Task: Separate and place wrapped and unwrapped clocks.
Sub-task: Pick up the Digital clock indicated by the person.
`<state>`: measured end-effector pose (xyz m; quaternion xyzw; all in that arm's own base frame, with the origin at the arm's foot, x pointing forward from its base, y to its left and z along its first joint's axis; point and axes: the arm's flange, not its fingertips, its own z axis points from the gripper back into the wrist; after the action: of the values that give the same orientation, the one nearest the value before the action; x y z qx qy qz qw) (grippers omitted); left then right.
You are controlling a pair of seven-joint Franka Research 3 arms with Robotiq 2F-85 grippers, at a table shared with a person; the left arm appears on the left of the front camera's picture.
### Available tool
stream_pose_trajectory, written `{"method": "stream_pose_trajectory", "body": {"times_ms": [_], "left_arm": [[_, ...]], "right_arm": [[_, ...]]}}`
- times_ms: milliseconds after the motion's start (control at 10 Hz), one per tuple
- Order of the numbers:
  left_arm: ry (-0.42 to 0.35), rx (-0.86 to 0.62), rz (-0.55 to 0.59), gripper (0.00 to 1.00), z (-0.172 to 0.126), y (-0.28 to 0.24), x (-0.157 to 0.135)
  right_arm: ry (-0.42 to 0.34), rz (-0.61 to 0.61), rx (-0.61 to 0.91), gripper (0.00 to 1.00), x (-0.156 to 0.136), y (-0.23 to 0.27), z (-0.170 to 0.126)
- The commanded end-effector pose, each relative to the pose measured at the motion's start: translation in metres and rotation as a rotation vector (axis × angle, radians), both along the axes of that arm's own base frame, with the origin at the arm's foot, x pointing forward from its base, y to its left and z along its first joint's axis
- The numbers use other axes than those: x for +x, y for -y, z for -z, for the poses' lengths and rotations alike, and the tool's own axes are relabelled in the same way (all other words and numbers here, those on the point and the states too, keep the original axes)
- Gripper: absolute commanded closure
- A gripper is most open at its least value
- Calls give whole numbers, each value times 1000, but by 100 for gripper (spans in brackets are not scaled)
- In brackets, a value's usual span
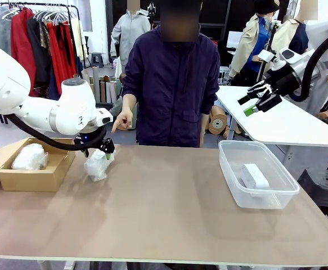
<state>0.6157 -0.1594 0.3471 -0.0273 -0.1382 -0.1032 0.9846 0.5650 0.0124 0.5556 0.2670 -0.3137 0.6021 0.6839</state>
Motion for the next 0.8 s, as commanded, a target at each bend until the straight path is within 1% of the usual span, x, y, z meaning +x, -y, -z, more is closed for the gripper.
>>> {"method": "stream_pose_trajectory", "body": {"times_ms": [0,100,200,300,700], "left_arm": [[-26,-21,42,0,4,-5,4],[-27,-22,53,0,6,-5,4],[-10,-16,93,0,7,-4,3],[-15,0,27,0,9,-1,0],[-15,0,27,0,9,-1,0]], "right_arm": [[3,-4,-1,0,-1,-1,-1],[3,-4,-1,0,-1,-1,-1],[3,-4,-1,0,-1,-1,-1],[3,-4,-1,0,-1,-1,-1],[3,-4,-1,0,-1,-1,-1]]}}
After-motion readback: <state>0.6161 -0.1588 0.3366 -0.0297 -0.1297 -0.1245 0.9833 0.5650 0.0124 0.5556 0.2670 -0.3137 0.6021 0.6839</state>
